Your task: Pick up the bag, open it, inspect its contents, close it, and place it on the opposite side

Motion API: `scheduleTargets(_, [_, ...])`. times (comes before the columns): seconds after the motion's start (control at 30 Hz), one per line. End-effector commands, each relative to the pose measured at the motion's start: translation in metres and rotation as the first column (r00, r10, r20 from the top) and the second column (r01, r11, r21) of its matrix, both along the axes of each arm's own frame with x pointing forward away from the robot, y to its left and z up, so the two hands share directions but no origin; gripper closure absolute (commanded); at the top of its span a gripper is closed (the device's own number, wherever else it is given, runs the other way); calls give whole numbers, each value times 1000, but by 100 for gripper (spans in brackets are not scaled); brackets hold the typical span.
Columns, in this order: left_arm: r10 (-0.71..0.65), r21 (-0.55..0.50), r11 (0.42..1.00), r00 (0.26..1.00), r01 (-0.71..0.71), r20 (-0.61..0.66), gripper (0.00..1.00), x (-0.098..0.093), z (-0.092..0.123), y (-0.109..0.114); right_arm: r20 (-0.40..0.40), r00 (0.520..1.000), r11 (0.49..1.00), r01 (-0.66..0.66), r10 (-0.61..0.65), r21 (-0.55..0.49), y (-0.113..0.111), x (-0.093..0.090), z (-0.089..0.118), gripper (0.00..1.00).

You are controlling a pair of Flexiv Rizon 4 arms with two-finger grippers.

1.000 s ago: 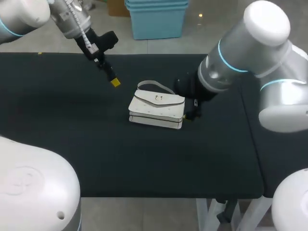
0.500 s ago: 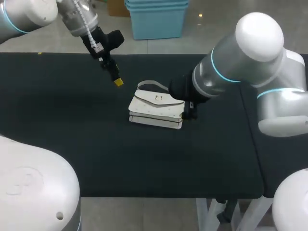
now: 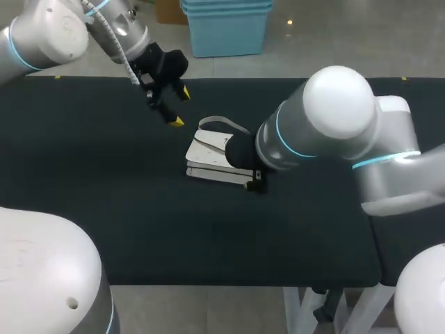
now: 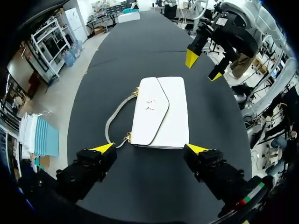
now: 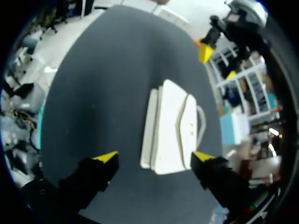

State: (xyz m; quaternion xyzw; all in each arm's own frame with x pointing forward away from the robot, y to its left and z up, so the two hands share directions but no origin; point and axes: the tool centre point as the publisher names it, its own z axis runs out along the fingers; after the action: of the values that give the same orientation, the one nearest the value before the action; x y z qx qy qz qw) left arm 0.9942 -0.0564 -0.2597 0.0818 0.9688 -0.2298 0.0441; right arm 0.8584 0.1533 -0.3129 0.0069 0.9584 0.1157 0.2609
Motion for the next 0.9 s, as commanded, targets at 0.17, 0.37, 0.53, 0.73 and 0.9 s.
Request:
scheduleTargets(0.17, [-226, -100, 957, 916, 273, 332, 0, -10, -21, -3, 107, 994, 1000, 19, -17, -20, 12, 7, -22, 0])
scheduleTargets(0.37, [-296, -88, 932, 881, 350, 369, 0, -11, -25, -4, 112, 992, 996, 64, -57, -59, 12, 16, -36, 0])
scheduleTargets(0.53, [-296, -88, 932, 881, 350, 369, 0, -11, -25, -4, 131, 988, 991, 99, -86, -91, 7, 23, -41, 13])
scheduleTargets(0.73, [-347, -131, 894, 847, 429, 403, 0, -13, -25, -2, 163, 982, 989, 110, -93, -97, 2, 35, -42, 51])
scheduleTargets(0.9, [-386, -123, 873, 821, 473, 420, 0, -16, -26, -3, 172, 981, 989, 108, -90, -100, 0, 40, -46, 52])
